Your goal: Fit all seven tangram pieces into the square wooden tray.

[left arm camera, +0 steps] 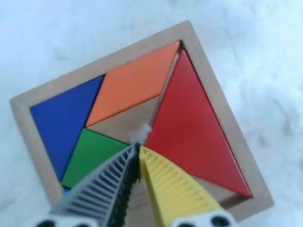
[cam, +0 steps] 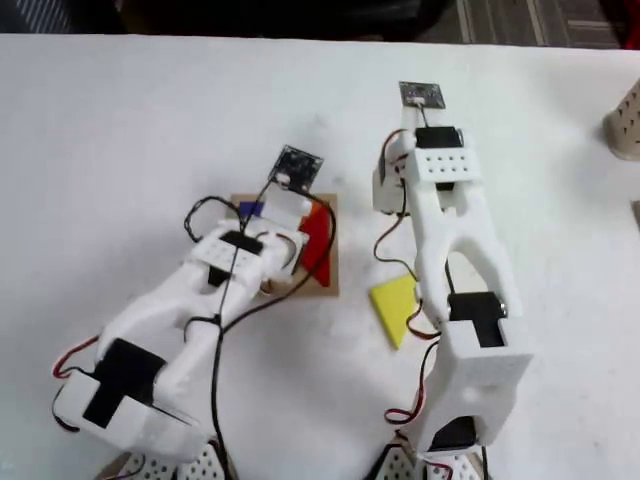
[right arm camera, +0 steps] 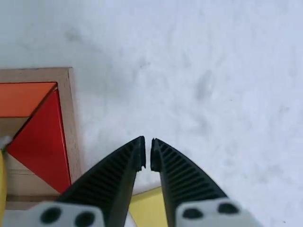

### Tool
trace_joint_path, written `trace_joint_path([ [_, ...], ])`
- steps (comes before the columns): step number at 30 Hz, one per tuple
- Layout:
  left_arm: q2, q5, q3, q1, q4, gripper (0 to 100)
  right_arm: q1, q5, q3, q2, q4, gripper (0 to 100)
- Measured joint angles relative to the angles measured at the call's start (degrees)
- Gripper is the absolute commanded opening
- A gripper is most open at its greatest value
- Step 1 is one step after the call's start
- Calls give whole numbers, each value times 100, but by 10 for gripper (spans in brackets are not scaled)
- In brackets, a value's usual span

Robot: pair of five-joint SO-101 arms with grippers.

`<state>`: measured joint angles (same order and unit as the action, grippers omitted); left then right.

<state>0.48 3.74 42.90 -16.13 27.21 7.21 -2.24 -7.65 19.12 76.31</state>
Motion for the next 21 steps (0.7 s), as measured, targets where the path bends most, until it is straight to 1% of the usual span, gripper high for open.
trace_joint_path([
  [4, -246, 0, 0, 519, -18, 20, 35, 0, 0, 0, 316, 19],
  [8, -290, 0, 0, 1116, -448, 20, 141, 141, 193, 0, 510, 16],
  [10, -246, 0, 0, 1284, -642, 20, 202, 158, 510, -44, 519, 16],
  [12, -149, 0, 0, 1371, -791, 20, 246, 97, 985, -334, 484, 16],
  [15, -132, 0, 0, 1380, -897, 20, 273, -70, 1934, -1073, 62, 16],
  [19, -132, 0, 0, 1521, -905, 20, 273, -299, 3376, -2180, -519, 17],
  [21, -132, 0, 0, 1582, -905, 20, 290, -299, 3886, -2629, -598, 17],
])
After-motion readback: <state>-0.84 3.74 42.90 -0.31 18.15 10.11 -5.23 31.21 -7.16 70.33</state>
